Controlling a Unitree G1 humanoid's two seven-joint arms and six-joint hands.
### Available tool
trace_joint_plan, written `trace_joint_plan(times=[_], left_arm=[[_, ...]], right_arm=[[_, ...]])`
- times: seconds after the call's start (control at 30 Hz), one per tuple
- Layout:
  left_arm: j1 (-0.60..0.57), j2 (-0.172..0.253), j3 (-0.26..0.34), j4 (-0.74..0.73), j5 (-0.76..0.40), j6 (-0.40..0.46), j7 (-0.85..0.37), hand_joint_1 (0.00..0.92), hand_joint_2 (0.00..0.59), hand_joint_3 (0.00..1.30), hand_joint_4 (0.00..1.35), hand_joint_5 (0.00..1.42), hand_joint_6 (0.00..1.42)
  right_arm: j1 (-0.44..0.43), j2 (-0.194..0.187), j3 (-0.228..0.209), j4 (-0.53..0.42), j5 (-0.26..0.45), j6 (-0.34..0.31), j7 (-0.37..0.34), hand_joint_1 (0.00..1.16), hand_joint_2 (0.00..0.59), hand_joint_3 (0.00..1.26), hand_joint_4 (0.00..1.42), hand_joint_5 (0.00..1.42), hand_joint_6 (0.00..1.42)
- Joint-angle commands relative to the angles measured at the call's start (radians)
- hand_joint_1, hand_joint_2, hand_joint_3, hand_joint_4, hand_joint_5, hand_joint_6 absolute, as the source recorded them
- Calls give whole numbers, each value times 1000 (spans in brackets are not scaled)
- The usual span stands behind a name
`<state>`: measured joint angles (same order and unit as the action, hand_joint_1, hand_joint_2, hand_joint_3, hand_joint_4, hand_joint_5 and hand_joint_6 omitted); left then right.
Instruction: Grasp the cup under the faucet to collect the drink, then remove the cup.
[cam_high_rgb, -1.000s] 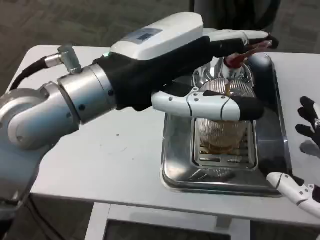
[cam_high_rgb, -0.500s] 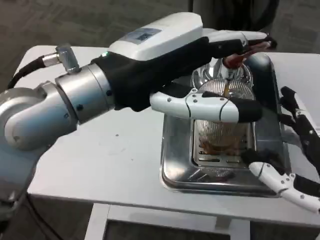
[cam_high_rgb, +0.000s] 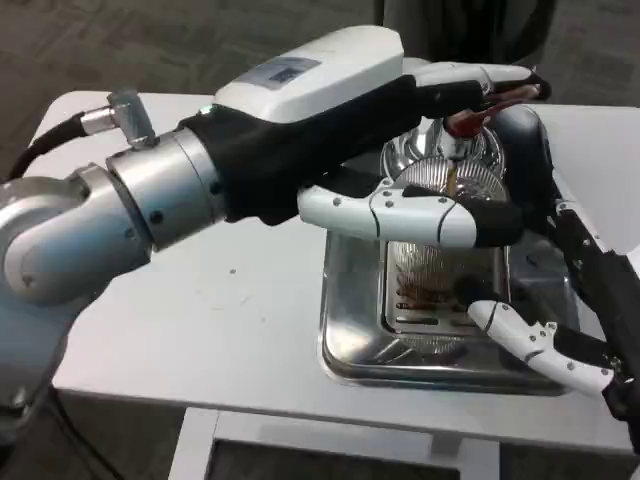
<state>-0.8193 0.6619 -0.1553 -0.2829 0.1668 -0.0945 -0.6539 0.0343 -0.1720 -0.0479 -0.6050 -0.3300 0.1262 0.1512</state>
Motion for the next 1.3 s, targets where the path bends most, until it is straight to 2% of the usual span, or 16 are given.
trace_joint_plan(times=[0.03, 0.93, 1.3], left_arm=[[50, 26, -36, -11, 15, 4, -66, 0, 100, 156, 96, 185, 109], [77, 34, -15, -18, 12, 9, -64, 0, 92, 153, 86, 177, 109], [88, 22, -1, -9, -4, 17, -51, 0, 91, 153, 86, 177, 109]], right_arm=[[-13, 2, 11, 21, 2, 9, -18, 586, 255, 24, 44, 111, 197], [-124, 6, 56, 120, 2, 32, -54, 585, 255, 34, 44, 122, 196], [-155, 8, 66, 147, 6, 36, -65, 585, 255, 44, 47, 132, 196]])
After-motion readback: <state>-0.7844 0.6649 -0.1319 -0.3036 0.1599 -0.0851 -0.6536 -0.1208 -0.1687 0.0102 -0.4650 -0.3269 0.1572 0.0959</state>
